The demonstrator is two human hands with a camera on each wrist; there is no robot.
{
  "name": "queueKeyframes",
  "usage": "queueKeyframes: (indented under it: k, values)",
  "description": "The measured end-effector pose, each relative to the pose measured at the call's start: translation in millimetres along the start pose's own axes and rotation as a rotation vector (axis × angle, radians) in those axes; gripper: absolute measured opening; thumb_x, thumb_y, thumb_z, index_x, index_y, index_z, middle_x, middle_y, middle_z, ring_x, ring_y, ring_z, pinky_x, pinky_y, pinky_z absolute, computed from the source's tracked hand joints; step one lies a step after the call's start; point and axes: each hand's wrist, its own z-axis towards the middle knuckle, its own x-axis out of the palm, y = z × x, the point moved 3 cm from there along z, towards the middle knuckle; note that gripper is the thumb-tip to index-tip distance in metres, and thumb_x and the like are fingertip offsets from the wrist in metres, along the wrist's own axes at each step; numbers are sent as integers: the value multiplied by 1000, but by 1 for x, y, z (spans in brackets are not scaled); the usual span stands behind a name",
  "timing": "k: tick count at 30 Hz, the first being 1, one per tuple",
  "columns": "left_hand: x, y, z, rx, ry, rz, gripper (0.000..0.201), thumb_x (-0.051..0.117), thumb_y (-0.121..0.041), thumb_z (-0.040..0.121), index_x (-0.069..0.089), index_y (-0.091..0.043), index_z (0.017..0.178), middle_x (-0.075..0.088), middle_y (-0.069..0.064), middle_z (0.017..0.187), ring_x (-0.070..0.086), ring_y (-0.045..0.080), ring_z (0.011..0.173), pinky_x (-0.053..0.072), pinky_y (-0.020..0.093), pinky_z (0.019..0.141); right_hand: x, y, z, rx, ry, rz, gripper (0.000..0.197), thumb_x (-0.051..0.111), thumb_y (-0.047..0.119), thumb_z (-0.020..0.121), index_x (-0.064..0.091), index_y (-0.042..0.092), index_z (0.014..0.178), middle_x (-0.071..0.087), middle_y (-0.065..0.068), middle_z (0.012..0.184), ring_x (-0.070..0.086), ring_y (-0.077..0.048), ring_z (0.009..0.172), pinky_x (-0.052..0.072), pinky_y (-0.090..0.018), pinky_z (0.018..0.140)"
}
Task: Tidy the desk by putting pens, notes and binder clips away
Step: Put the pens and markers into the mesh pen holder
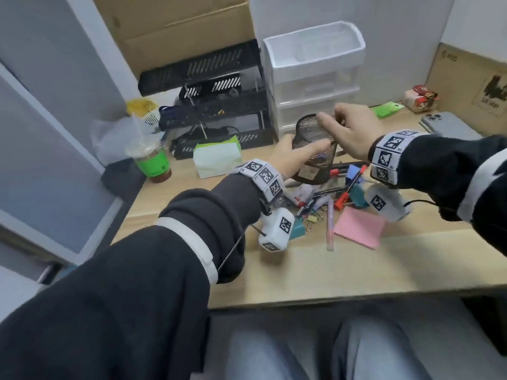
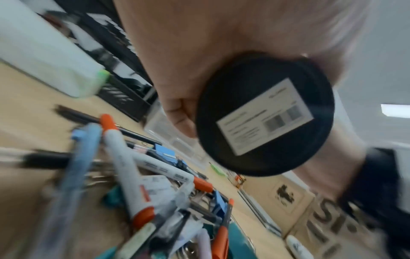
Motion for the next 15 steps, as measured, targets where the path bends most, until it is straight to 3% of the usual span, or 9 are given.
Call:
queueKeyframes:
  k: [1, 2, 5, 6, 8, 10, 12, 15]
  values:
    - [-7, 3, -11, -16, -46, 40, 62, 80, -43, 74, 47, -15, 119, 58, -11, 91, 61, 1, 81, 44, 0, 63, 2, 10, -6, 5, 9, 71, 45, 44, 50, 97, 51, 10, 80, 51, -1, 67, 49, -22, 61, 33, -30, 55]
    - [-15, 5, -23, -9, -92, 91, 55, 81, -37, 77, 47, -16, 116, 55, -14, 88, 58, 1, 78, 42, 1, 60, 3, 17, -11, 37, 25, 174, 40, 45, 49, 98, 51, 10, 89, 54, 0, 71, 52, -20, 60, 37, -29, 53]
    - [-43, 12, -43, 32, -215, 163, 73, 87, -38, 62, 54, -12, 122, 66, -4, 101, 65, 12, 93, 53, 20, 78, 8, 24, -23, 138, 129, 330, 22, 50, 34, 98, 46, 14, 107, 62, -5, 92, 65, -21, 70, 49, -29, 56]
    - [-52, 15, -47, 35, -260, 167, 72, 88, -34, 63, 53, -12, 122, 66, -2, 103, 66, 13, 94, 54, 20, 78, 10, 21, -27, 136, 202, 220, 16, 54, 24, 95, 49, 15, 108, 63, -5, 99, 66, -22, 80, 51, -31, 64]
    - [-68, 19, -57, 39, -317, 121, 64, 86, -18, 70, 50, -9, 122, 63, -3, 97, 63, 6, 85, 48, 5, 62, 20, 14, -40, 104, 472, -129, 22, 58, 10, 89, 59, 16, 110, 66, -4, 109, 64, -21, 94, 52, -29, 76]
    - [-79, 26, -64, 47, -362, 152, 64, 86, -14, 71, 49, -7, 123, 61, -5, 94, 58, 0, 77, 42, 1, 53, 35, 4, -56, 49, 692, -418, 26, 64, 14, 86, 65, 18, 112, 67, -1, 110, 63, -21, 96, 53, -28, 78]
    - [-81, 34, -68, 45, -366, 192, 68, 87, -18, 69, 48, -8, 124, 62, -2, 98, 57, 1, 77, 42, 4, 54, 44, -1, -63, 4, 713, -545, 26, 69, 23, 84, 67, 24, 110, 68, 0, 105, 65, -22, 93, 55, -29, 78]
    - [-77, 46, -68, 7, -353, 192, 67, 87, -19, 69, 47, -9, 122, 60, 1, 102, 59, 7, 83, 43, 11, 62, 51, -2, -60, 7, 707, -534, 26, 69, 18, 84, 66, 26, 108, 68, 0, 104, 66, -23, 92, 54, -29, 75]
